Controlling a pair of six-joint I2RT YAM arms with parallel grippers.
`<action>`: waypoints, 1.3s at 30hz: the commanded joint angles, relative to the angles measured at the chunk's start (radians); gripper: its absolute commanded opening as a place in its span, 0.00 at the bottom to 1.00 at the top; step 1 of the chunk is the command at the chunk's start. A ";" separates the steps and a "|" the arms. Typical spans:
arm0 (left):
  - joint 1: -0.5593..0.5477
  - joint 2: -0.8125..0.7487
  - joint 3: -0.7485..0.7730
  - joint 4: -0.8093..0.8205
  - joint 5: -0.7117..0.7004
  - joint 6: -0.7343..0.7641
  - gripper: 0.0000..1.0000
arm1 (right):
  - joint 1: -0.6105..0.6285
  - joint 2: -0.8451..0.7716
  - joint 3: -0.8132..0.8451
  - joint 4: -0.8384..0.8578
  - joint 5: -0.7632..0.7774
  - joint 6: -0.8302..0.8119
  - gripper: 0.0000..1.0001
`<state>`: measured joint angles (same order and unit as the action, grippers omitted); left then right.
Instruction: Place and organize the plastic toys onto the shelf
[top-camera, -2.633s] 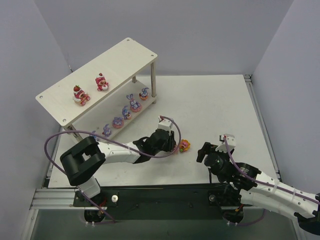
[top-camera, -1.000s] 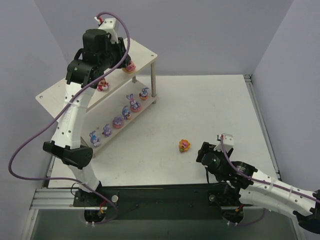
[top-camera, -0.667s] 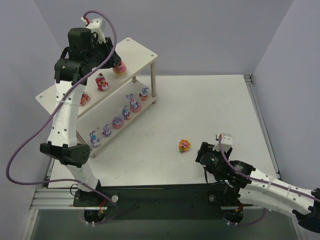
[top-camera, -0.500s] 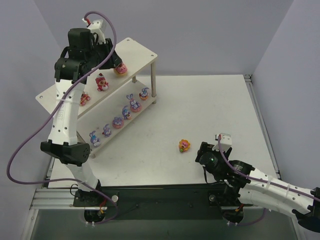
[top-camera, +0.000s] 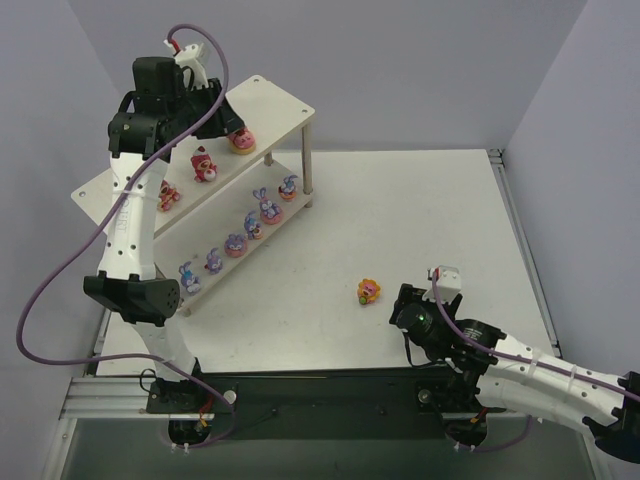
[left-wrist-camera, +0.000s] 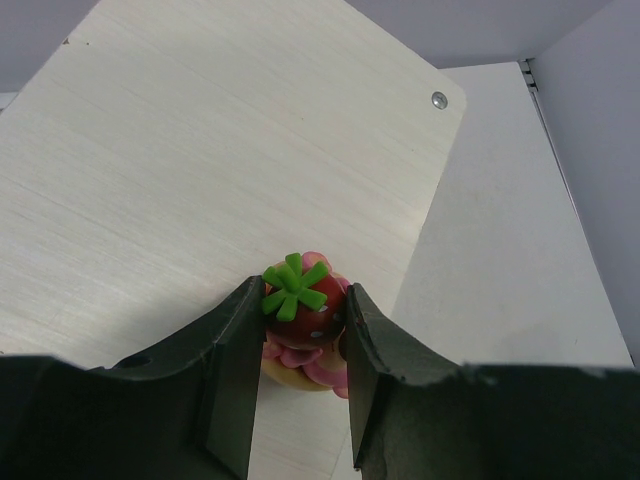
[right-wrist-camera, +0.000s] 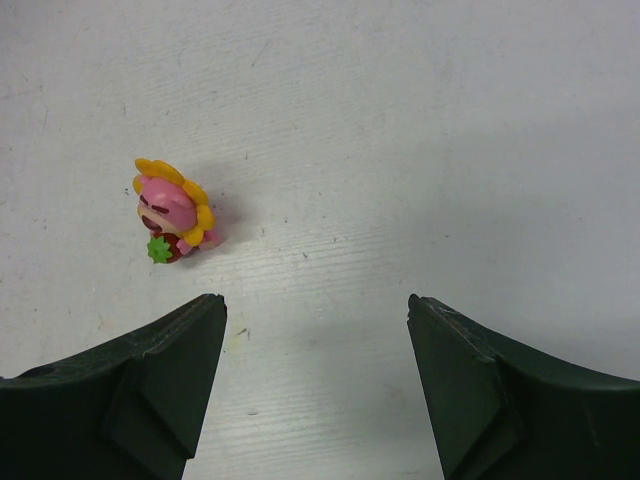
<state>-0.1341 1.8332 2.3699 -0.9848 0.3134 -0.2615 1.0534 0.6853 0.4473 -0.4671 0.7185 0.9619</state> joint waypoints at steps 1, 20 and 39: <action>0.010 0.000 0.048 0.028 0.055 0.001 0.20 | -0.003 0.008 0.036 0.004 0.032 0.005 0.75; 0.011 -0.021 -0.012 0.047 0.039 -0.005 0.59 | -0.004 -0.006 0.034 0.004 0.030 -0.003 0.75; 0.018 -0.285 -0.293 0.369 0.047 -0.030 0.82 | -0.006 0.010 0.047 0.005 0.013 -0.002 0.77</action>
<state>-0.1234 1.6749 2.1384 -0.7967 0.3561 -0.2852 1.0534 0.6800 0.4515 -0.4587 0.7170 0.9607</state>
